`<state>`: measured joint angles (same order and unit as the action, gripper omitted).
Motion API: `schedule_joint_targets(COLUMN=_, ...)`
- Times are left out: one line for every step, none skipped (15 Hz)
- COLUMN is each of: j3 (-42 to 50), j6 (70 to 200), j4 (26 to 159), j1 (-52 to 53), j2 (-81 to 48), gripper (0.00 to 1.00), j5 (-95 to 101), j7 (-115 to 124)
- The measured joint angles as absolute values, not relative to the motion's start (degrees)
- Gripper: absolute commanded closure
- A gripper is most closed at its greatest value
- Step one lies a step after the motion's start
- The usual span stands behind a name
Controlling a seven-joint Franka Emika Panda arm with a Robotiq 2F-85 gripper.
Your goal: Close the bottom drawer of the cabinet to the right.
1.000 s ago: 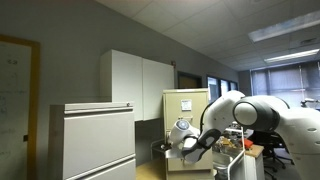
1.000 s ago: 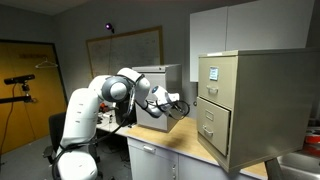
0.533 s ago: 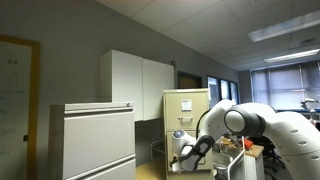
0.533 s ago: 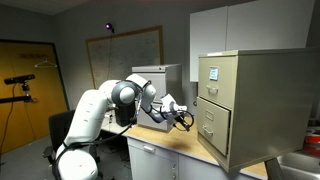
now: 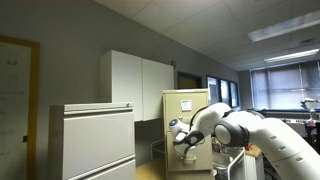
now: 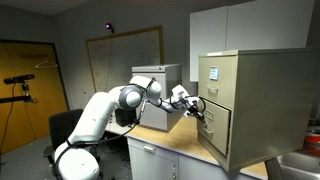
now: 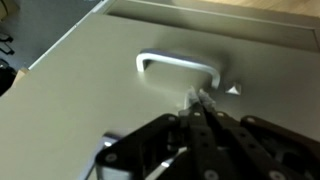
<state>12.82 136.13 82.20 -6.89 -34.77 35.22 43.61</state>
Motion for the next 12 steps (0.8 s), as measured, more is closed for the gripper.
schedule_joint_targets(j3=13.6, j6=135.0, j4=79.9, j1=-6.3, j2=-36.2, gripper=1.00, j5=34.9, j7=43.5)
schedule_joint_targets(j3=14.4, j6=133.9, j4=78.2, j1=-5.6, j2=-37.5, gripper=1.00, j5=34.9, j7=43.5)
schedule_joint_targets(j3=15.2, j6=132.6, j4=76.8, j1=-4.8, j2=-38.5, gripper=1.00, j5=34.9, j7=43.5)
schedule_joint_targets(j3=16.0, j6=131.5, j4=75.4, j1=-4.1, j2=-39.5, gripper=1.00, j5=34.9, j7=43.5)
schedule_joint_targets(j3=16.8, j6=130.5, j4=74.2, j1=-3.4, j2=-40.4, gripper=1.00, j5=35.0, j7=43.5)
schedule_joint_targets(j3=17.6, j6=129.6, j4=73.0, j1=-2.8, j2=-41.4, gripper=1.00, j5=35.1, j7=43.5)
schedule_joint_targets(j3=18.3, j6=128.9, j4=71.8, j1=-2.3, j2=-42.4, gripper=1.00, j5=35.2, j7=43.7)
schedule_joint_targets(j3=19.1, j6=128.2, j4=70.5, j1=-1.8, j2=-43.3, gripper=1.00, j5=35.3, j7=43.8)
schedule_joint_targets(j3=19.7, j6=127.1, j4=69.1, j1=-1.5, j2=-44.3, gripper=1.00, j5=35.3, j7=44.1)
schedule_joint_targets(j3=20.2, j6=125.9, j4=67.8, j1=-1.3, j2=-45.2, gripper=1.00, j5=35.3, j7=44.4)
schedule_joint_targets(j3=20.6, j6=124.3, j4=66.5, j1=-1.2, j2=-46.0, gripper=1.00, j5=35.3, j7=44.7)
schedule_joint_targets(j3=21.0, j6=122.4, j4=65.2, j1=-1.2, j2=-46.7, gripper=1.00, j5=35.2, j7=45.2)
